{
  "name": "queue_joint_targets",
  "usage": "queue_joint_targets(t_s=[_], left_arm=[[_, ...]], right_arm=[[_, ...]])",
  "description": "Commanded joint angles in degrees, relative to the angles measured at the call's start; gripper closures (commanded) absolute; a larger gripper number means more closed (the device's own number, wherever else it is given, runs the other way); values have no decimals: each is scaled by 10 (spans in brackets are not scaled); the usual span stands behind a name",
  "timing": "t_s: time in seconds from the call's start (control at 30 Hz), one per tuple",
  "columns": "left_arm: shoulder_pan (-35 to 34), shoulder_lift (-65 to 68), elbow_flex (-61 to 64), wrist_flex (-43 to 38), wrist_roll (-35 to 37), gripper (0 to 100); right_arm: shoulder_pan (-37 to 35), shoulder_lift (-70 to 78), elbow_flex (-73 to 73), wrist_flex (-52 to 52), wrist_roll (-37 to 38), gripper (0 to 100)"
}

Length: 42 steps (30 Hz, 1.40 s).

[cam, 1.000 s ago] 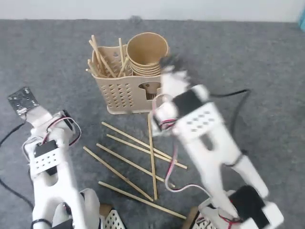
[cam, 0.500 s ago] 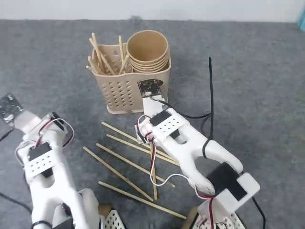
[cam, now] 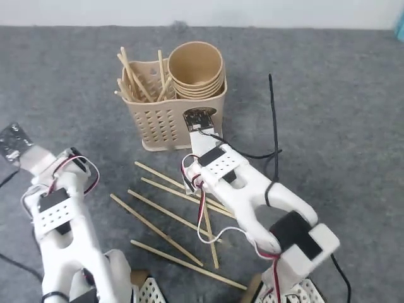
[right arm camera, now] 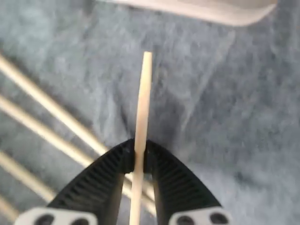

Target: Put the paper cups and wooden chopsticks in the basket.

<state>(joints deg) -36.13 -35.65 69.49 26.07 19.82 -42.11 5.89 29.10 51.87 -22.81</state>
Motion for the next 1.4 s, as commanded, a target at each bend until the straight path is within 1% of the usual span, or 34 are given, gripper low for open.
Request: queue_joint_targets(t_s=[0.0, 0.1, 0.27, 0.43, 0.5, 0.6, 0.73, 0.9, 1.03, 1.17, 1.37], left_arm=[[4, -13, -21, -15, 5, 863], [4, -13, -21, -15, 5, 863], [4, -13, -21, -15, 4, 863], [4, -13, -21, -16, 4, 863], [4, -13, -21, -16, 4, 863], [4, -13, -15, -18, 4, 863], [4, -13, -15, -18, 4, 863], [4, -14, -15, -18, 4, 863], [4, -14, -13, -25, 4, 863], [4, -14, -13, -31, 4, 863], [4, -14, -13, -32, 4, 863]], right_arm=[[-11, -105, -11, 60, -4, 991], [-10, -187, 7, 84, -3, 991], [-10, -339, 66, 90, 2, 991], [-7, -516, 84, 75, 80, 991], [-7, -582, 84, 15, 103, 991], [-7, -661, 84, -124, 117, 991], [-7, -705, 84, -291, 118, 991], [-7, -678, 84, -488, 121, 991], [-9, -590, 66, -607, 184, 991], [-7, -467, -1, -661, 200, 991], [9, -269, -155, -670, 200, 991]])
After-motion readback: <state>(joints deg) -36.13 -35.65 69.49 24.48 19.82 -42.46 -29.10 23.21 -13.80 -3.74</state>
